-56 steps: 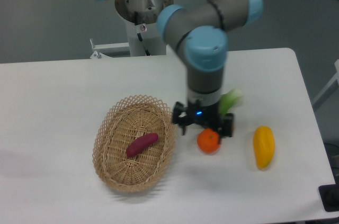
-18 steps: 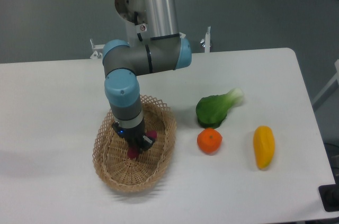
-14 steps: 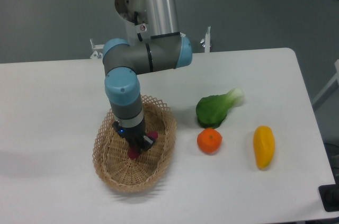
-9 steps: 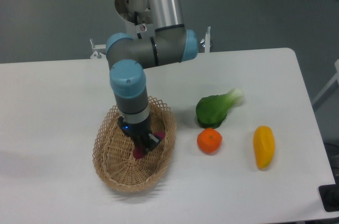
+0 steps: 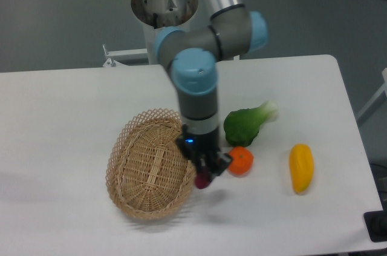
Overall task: Pick up the sweet potato from the basket
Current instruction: 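Lift the sweet potato out of the basket and carry it toward the yellow pepper, then hold the sweet potato raised beside the yellow pepper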
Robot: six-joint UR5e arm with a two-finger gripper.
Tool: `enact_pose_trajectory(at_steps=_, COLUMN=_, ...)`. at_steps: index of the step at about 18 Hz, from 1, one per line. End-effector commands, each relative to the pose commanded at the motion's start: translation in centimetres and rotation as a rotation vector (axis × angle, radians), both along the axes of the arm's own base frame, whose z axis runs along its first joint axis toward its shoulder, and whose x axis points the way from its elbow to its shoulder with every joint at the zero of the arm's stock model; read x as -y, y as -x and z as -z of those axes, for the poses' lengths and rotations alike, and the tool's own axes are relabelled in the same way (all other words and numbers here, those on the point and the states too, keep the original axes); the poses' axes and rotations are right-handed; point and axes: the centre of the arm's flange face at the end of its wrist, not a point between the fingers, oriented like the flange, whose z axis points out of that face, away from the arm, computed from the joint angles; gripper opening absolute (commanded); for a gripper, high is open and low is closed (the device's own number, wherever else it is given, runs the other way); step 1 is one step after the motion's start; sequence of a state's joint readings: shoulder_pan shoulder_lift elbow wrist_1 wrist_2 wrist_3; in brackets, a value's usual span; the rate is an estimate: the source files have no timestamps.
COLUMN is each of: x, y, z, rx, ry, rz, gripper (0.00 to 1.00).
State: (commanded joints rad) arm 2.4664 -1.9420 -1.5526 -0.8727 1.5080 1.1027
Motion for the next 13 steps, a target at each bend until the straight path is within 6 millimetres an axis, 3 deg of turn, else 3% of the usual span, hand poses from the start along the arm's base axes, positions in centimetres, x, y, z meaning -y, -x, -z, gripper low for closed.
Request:
enact_pose_trajectory(at_steps=4, x=2.8, y=5.0, z=-3.0, rx=-0.006, ry=-0.040, rz=-0.024, gripper=0.28)
enact_pose_trajectory(at_steps=6, x=4.4, y=7.1, z=-3.4, rx=-0.020, ry=-0.037, rz=-0.010, gripper=0.28)
enact_pose_trajectory(at_steps=13, x=8.3, y=10.5, z=-3.0, rx=-0.042, ry=-0.005, rz=0.043, gripper=0.28)
